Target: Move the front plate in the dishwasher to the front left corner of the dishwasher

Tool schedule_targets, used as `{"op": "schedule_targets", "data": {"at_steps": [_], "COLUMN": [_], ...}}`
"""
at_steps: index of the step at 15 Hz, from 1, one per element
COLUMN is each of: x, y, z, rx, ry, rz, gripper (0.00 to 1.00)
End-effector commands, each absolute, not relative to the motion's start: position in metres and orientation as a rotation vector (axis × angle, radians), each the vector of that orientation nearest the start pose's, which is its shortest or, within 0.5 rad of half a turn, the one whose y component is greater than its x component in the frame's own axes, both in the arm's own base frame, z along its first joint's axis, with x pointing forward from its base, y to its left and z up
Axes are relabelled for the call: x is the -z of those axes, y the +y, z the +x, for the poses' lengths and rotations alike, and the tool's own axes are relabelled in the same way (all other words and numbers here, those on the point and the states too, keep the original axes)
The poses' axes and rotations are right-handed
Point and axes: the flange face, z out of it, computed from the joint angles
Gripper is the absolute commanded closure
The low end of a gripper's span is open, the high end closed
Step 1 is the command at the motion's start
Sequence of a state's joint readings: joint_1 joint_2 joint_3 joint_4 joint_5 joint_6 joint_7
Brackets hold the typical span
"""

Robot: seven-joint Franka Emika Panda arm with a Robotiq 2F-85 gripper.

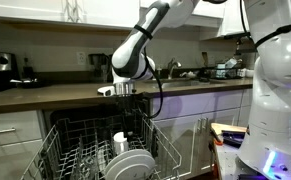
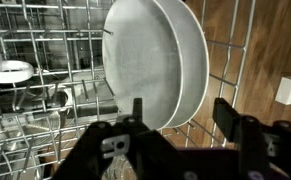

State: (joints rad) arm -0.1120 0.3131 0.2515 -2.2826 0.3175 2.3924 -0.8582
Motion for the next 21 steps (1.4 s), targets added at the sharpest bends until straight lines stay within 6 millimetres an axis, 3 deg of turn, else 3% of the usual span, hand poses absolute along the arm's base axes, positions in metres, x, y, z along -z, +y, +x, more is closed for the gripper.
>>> {"op": "schedule_targets", "data": {"at_steps": [1,5,6,7,9,10,11,15,17,21], "x": [-0.197,-0.184,-0.180,-0.177,-0.172,-0.170,-0.169,-0.165,-0.163,-0.159], "y": [0.085,0.092,0.093,0.094,0.096,0.096,0.096,0.097,0.097,0.100], "z": [0.507,0.506,0.506,0.505,0.506,0.506,0.506,0.510,0.511,0.512], "rx": [-0.156,-0.187,-0.197,-0.208,-0.224,-0.230,-0.232,-0.229,-0.231,-0.226], "ry": [-1.028,-1.046,-1.052,-1.059,-1.064,-1.067,-1.070,-1.074,-1.073,-1.070], "rz": [-2.640,-2.661,-2.672,-2.676,-2.683,-2.689,-2.694,-2.719,-2.729,-2.733], "gripper": [0.01,0.03,0.11,0.30,0.41,0.40,0.46,0.48,0.40,0.38]}}
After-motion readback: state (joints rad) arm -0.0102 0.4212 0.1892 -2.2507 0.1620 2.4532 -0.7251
